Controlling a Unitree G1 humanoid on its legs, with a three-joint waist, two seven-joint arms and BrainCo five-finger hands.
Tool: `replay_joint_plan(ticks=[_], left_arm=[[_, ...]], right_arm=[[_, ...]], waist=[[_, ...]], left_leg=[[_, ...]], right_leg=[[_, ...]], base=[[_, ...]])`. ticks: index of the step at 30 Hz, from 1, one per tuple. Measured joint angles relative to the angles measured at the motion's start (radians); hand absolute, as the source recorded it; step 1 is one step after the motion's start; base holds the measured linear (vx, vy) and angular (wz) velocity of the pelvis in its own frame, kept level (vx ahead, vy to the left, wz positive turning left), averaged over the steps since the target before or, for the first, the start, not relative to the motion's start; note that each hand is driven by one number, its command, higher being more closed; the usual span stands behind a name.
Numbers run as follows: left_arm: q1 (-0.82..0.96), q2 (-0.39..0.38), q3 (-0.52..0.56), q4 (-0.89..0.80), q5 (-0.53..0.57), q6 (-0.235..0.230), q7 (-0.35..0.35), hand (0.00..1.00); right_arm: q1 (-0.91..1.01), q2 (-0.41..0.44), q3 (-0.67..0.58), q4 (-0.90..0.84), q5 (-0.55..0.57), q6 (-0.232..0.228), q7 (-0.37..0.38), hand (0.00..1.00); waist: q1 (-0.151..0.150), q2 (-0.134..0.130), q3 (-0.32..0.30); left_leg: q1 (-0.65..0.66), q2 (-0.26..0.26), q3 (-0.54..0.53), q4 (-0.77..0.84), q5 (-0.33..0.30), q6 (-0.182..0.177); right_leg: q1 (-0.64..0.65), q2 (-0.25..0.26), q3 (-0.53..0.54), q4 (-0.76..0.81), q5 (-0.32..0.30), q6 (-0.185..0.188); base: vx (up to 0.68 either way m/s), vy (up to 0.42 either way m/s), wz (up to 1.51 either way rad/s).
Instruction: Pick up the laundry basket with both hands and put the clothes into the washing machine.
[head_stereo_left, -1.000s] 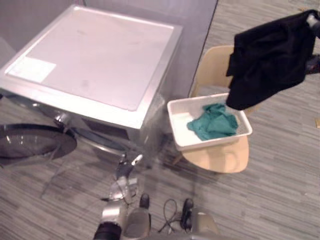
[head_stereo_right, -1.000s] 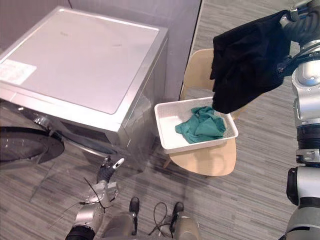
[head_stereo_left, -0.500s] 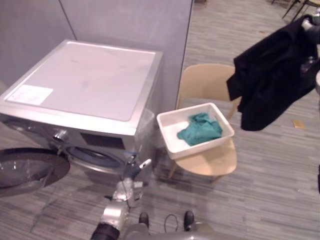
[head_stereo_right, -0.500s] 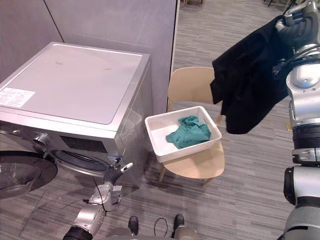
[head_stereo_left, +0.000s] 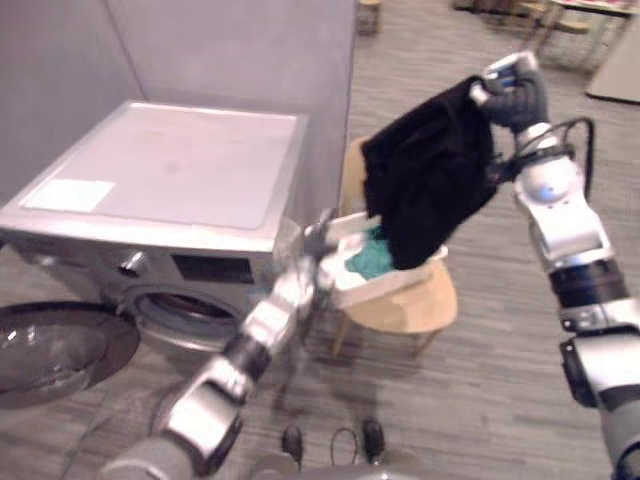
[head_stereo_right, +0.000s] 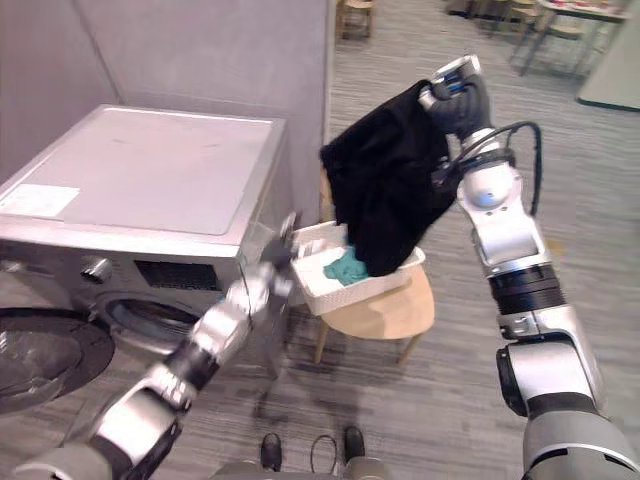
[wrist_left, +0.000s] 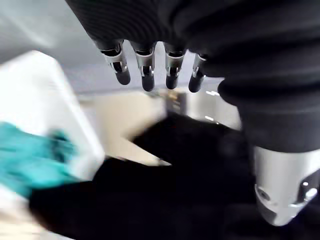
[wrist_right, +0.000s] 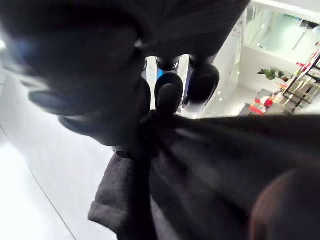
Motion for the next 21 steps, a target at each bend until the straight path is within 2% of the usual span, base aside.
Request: replay_joint_plan(ticks=[1,5,9,14,18,21], left_arm=[[-0.053,-0.002,-0.001,-0.001,0.000,-0.023,-0.001,0.00],[-0.073,-0.059,-0.023,0.057,-0.001,-0.024,0.000,0.00],[-0.073,-0.138,-0.114,0.064,-0.011,-0.015,-0.006,0.00],[-0.061,-0.156,-0.165,0.065,-0.016,-0.011,-0.045,0.00],[-0.041,-0.163,-0.173,0.096,-0.020,-0.009,-0.047,0.00],[-0.041,-0.166,-0.191,0.125,0.001,0.010,-0.046,0.00]], right_arm=[[-0.001,-0.006,-0.005,-0.002,-0.001,0.000,-0.001,1.00],[-0.006,-0.026,-0.017,-0.058,-0.010,-0.011,-0.004,1.00],[0.002,-0.045,-0.060,-0.134,-0.011,-0.024,-0.006,1.00],[0.053,-0.045,-0.091,-0.170,-0.034,-0.037,-0.006,1.00],[0.086,-0.045,-0.106,-0.169,-0.046,-0.037,-0.006,1.00],[0.100,-0.044,-0.108,-0.169,-0.049,-0.037,-0.006,1.00]], waist=[[-0.016,-0.019,-0.015],[-0.032,0.012,-0.043],[-0.038,0.016,-0.046],[-0.037,0.016,-0.046],[-0.038,0.017,-0.046],[-0.038,0.017,-0.046]], left_leg=[[0.019,-0.013,0.002,-0.030,0.014,-0.013],[0.043,-0.001,-0.003,-0.035,0.065,0.020],[0.061,0.004,-0.007,-0.030,0.073,0.023],[0.085,0.000,-0.029,-0.030,0.071,0.027],[0.091,-0.004,-0.039,-0.030,0.069,0.030],[0.091,-0.005,-0.042,-0.030,0.069,0.030]], right_leg=[[0.030,-0.003,0.000,-0.018,-0.043,-0.019],[0.057,0.018,0.021,-0.067,-0.042,-0.012],[0.073,0.025,0.021,-0.064,-0.050,-0.011],[0.093,0.021,0.010,-0.037,-0.077,-0.014],[0.099,0.017,-0.004,-0.018,-0.098,-0.013],[0.098,0.017,-0.006,-0.015,-0.100,-0.013]], base=[[0.06,-0.004,-0.48],[0.06,-0.039,-0.45],[0.08,-0.033,-0.06],[0.08,-0.012,0.12],[0.04,-0.010,0.13],[0.01,-0.005,0.03]])
